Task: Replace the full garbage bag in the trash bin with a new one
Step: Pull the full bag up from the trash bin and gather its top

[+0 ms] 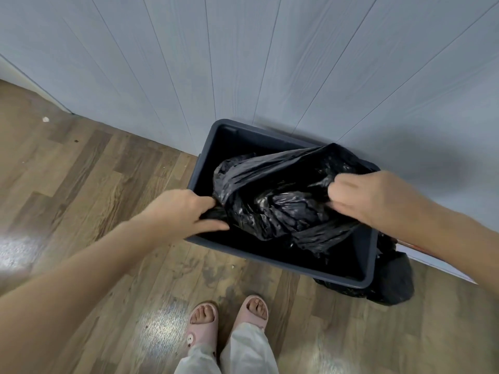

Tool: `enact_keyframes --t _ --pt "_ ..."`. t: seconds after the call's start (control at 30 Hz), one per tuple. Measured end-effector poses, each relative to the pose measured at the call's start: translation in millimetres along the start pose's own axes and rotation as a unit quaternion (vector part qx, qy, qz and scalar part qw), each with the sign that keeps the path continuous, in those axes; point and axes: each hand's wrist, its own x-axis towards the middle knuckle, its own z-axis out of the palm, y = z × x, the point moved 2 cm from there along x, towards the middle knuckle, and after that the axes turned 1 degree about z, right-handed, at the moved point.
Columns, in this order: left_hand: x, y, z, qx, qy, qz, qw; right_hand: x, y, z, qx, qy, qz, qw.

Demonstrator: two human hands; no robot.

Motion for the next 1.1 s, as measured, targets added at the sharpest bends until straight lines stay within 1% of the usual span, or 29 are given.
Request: enact_keyframes --t 0.03,0.07,0.1,0.13,0.17,0.2,0.23,0.3,0.4,0.43,0.5,0.57,0.63,0.73,0.8,0.87,0.9,0.93,0.97,1.03,1.07,1.1 --pt "1 -8 -2 0.056 0.025 0.029 0.998 -4 3 0 -0.090 0.035 -0.038 0.995" --pt "2 -16 -3 0.080 0.041 0.051 0.995 -9 9 2 -0.150 0.062 -0.060 0.985" --pt "3 -22 -4 0.092 0.055 0.069 0.992 -14 15 4 -0.176 0.078 -0.058 0.979" --pt "5 -30 -5 0.102 0.064 0.079 0.990 -18 24 9 -0.184 0.089 -0.038 0.978" --pt "6 -38 -4 0.110 0.058 0.070 0.990 -22 34 13 -0.156 0.086 -0.001 0.984" --pt "6 -47 -2 0.113 0.044 0.040 0.992 -28 44 19 -0.123 0.076 0.036 0.989" --pt "7 -58 1 0.121 0.017 -0.001 0.993 -34 54 26 -0.087 0.052 0.067 0.993" --pt "8 -79 6 0.136 -0.017 -0.059 0.989 -44 67 44 -0.034 0.008 0.104 0.994" --pt "5 -98 18 0.129 -0.062 -0.121 0.982 -57 80 73 0.025 -0.025 0.176 0.984" --pt "6 -99 24 0.116 -0.072 -0.133 0.982 -61 84 80 0.036 -0.033 0.209 0.977" --pt "8 -97 29 0.095 -0.085 -0.143 0.981 -67 87 89 0.052 -0.056 0.246 0.966" --pt "10 -90 28 0.093 -0.083 -0.142 0.982 -72 88 87 0.085 -0.066 0.279 0.954" --pt "9 -84 21 0.094 -0.075 -0.137 0.983 -74 84 78 0.135 -0.058 0.311 0.939" --pt "2 -71 -3 0.050 -0.062 -0.139 0.987 -70 68 52 0.173 -0.016 0.324 0.930" --pt "1 -50 -29 -0.025 -0.012 -0.153 0.988 -62 48 27 0.195 0.052 0.325 0.924" --pt "8 -21 -60 -0.146 0.061 -0.163 0.974 -46 18 -2 0.205 0.142 0.296 0.922" --pt "14 -2 -76 -0.189 0.080 -0.149 0.967 -33 0 -15 0.222 0.160 0.276 0.921" --pt "21 19 -89 -0.217 0.085 -0.127 0.964 -18 -19 -23 0.254 0.153 0.258 0.919" --pt "29 42 -100 -0.228 0.080 -0.102 0.965 -2 -36 -25 0.299 0.130 0.244 0.913" --pt "38 84 -115 -0.219 0.045 -0.045 0.974 28 -67 -17 0.398 0.075 0.227 0.886" --pt "40 98 -119 -0.212 0.035 -0.024 0.976 38 -75 -12 0.442 0.083 0.238 0.861" --pt "39 107 -124 -0.232 0.024 -0.010 0.972 44 -77 -8 0.487 0.112 0.261 0.826"
